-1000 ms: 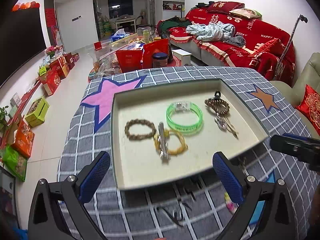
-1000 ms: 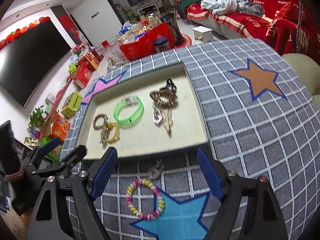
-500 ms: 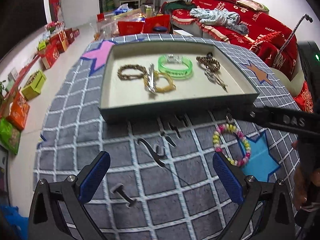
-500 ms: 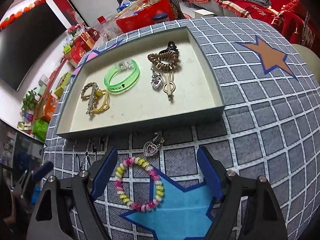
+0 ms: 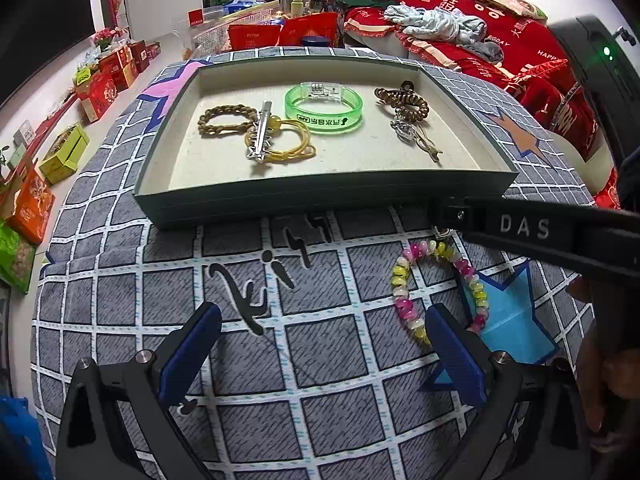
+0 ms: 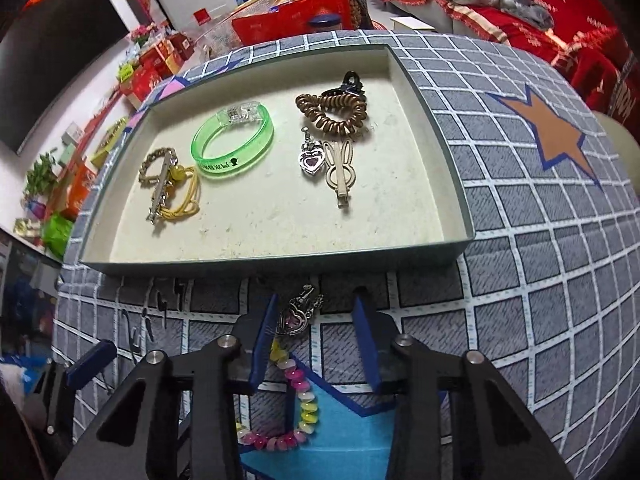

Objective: Organize jewelry
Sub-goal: 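Move the left tool to the pink-yellow beaded bracelet while the right tool reaches the small silver heart charm, then grasp the beaded bracelet with the left tool while the right tool grasps the silver heart charm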

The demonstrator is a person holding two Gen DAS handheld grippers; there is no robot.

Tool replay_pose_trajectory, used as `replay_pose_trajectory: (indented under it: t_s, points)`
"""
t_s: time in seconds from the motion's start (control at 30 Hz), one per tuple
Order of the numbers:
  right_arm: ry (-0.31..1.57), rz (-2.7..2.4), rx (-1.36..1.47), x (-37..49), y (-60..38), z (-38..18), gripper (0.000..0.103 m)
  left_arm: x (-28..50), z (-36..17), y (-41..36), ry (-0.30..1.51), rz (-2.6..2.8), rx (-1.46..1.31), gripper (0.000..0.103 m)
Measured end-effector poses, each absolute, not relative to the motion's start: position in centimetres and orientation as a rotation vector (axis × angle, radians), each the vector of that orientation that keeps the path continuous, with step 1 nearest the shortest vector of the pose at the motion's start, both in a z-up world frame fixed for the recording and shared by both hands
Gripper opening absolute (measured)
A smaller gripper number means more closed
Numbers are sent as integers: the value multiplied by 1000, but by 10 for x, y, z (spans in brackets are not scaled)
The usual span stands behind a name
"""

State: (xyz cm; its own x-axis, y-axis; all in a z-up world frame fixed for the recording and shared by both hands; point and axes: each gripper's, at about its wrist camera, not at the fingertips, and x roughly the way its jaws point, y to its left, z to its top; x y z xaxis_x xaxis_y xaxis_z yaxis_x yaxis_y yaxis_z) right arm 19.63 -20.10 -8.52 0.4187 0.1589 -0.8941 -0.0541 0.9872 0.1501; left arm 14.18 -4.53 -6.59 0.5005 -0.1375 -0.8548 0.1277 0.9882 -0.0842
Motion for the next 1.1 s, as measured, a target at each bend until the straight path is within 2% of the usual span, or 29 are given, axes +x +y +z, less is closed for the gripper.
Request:
replay_pose_trajectory:
  t_s: [0.1, 0.3, 0.47, 0.6, 0.63, 0.67, 0.7, 1.1]
  points:
    - [1136, 148, 95, 197, -200, -85, 22, 145, -67, -51, 1035, -155, 1, 103]
    - [1135, 153, 76, 196, -198, -83, 21, 148, -72, -61, 1036, -137, 42, 103]
    - [1132, 154, 99, 195, -203, -82, 18, 147, -71, -68, 1016, -152, 75, 91]
    - [1128, 155, 112, 193, -206, -83, 18, 145, -67, -77, 1001, -189, 102, 68]
    - [1127, 156, 113, 193, -206, -83, 18, 144, -67, -80, 995, -204, 113, 54]
    - [1124, 159, 116, 193, -207, -82, 18, 142, -66, -82, 990, -216, 124, 45]
    - [1123, 160, 116, 192, -207, -82, 18, 142, -65, -84, 989, -227, 133, 27]
    - [1078, 183, 155, 178, -214, -64, 18, 140, -47, -55, 980, -315, 1, 25]
